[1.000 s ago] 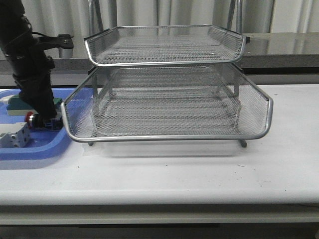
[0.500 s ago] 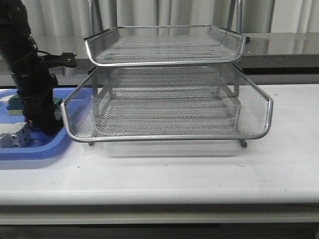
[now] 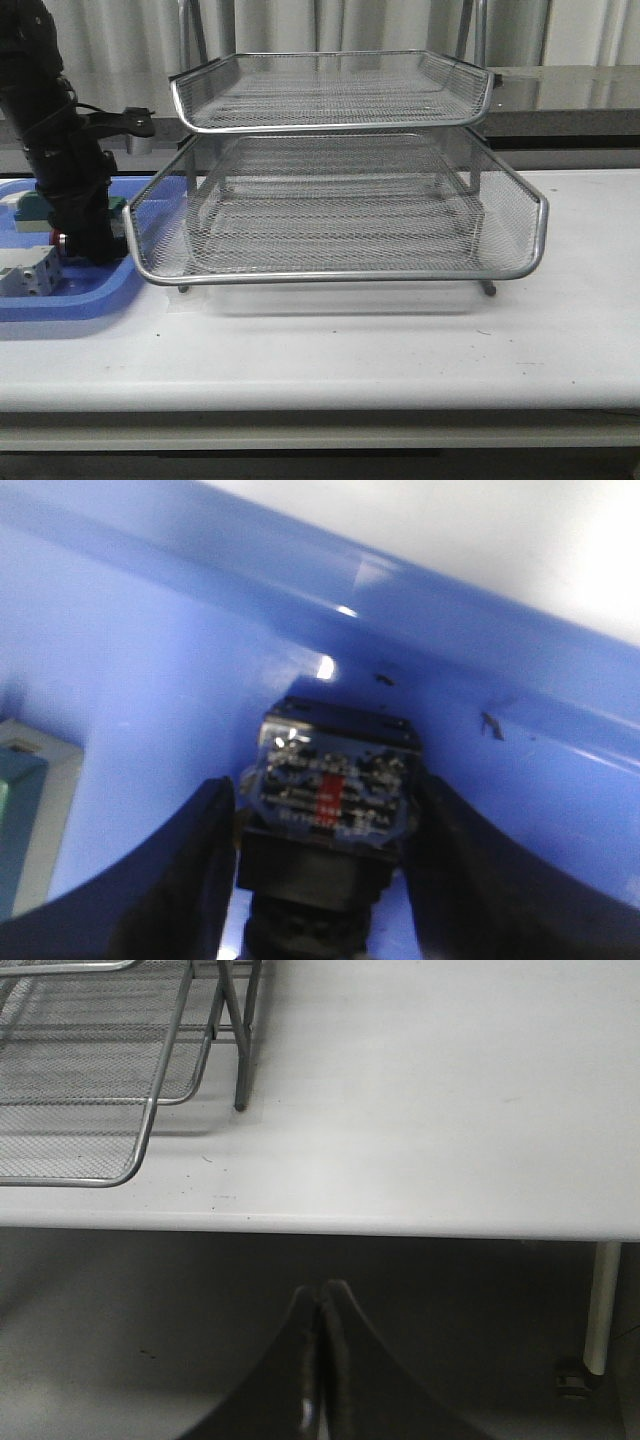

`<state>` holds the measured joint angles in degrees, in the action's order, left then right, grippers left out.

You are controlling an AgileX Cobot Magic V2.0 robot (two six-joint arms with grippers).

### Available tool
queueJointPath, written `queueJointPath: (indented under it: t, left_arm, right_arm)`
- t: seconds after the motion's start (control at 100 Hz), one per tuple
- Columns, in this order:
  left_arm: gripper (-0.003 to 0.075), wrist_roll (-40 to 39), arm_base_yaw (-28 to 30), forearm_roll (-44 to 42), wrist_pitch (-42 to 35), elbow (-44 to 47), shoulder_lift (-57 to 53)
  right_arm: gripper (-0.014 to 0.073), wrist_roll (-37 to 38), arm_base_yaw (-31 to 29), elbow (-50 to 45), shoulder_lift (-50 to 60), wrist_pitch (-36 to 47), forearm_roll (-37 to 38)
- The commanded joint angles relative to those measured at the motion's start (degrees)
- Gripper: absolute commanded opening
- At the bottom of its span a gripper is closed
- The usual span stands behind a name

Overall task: Place button on rack with both arms
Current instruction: 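Lift the red push button and carry it over the pulled-out middle tray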

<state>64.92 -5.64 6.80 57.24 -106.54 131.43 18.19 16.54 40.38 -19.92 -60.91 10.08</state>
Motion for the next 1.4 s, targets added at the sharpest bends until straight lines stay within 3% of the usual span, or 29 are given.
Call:
queueJointPath:
  t: [0.0,0.24,0.63,0.95,1.39]
  left_arm:
    - [0.0108,-0.2,-0.3,0.9,-1.0,-1.7,-3.4]
    - [-0.002,-0.8,-0.1,0.8,2.0,-3.0,-4.0]
    - [-0.002,-6.9,1.8,1.3,16.0,-13.3,-6.6]
    - [-0.002,-12.2,2.8,2.5,16.0,-13.6,-12.3]
    - [-0.002,-13.3,2.7,3.1,16.0,0.0,-29.8]
  right_arm:
    - [-0.0069,-0.2,-0.3,1.8,-0.6,3.4,1.4]
    - [-0.0069,-0.2,-0.3,1.8,-0.6,3.4,1.4]
    - [-0.0069,-0.2,-0.3,1.8,-0.6,3.4,1.4]
    - [-0.0069,-0.2,-0.3,1.8,-0.6,3.4,1.4]
    - [-0.0069,-0.2,-0.3,1.8,-0.6,3.4,1.4]
